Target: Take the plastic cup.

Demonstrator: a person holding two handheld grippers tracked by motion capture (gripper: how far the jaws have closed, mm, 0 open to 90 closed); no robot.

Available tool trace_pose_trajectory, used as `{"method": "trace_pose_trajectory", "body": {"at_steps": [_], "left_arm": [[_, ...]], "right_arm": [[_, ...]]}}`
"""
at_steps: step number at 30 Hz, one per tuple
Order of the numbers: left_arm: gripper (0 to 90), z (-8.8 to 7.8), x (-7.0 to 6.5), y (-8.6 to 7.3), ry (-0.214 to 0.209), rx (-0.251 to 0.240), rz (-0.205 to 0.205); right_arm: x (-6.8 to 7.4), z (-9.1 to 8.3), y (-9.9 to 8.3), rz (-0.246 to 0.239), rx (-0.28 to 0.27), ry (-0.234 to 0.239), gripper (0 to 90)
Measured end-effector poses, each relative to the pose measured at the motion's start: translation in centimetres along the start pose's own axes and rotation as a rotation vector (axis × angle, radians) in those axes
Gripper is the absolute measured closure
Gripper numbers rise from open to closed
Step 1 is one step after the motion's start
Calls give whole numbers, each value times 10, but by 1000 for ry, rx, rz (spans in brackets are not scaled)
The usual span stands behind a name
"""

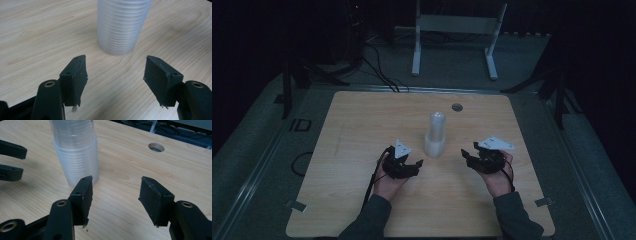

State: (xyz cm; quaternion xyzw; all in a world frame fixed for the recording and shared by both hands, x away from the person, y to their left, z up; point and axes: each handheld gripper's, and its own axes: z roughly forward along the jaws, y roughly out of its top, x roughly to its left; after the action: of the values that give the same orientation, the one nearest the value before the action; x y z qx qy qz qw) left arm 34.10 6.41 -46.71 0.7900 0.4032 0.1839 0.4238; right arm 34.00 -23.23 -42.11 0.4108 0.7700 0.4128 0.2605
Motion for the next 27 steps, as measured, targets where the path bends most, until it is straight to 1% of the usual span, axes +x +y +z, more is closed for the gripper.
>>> {"method": "trace_pose_trajectory", "body": {"at_steps": [2,3,8,10,11,15,16,22,27], "left_arm": [[346,1,0,2,-10,-2,-8],[346,2,0,3,-15,-1,-6],[346,5,-1,8,-14,-2,11],[347,7,-2,10,-21,2,9],[347,9,-2,11,-37,-1,2],[346,12,-4,14,-39,-3,12],[346,12,-5,16,-38,-5,20],[337,14,-6,22,-40,-7,27],[318,15,-6,24,-41,-19,34]], "right_arm": [[1,0,2,-4,-1,2,431],[1,1,3,-11,-3,3,429],[3,1,6,-19,-4,5,427],[3,1,8,-24,-8,4,425],[4,1,10,-25,-9,4,423],[4,1,13,-33,-10,2,418],[4,1,14,-34,-12,2,416],[6,0,20,-43,-25,3,409],[8,0,25,-49,-36,4,405]]}}
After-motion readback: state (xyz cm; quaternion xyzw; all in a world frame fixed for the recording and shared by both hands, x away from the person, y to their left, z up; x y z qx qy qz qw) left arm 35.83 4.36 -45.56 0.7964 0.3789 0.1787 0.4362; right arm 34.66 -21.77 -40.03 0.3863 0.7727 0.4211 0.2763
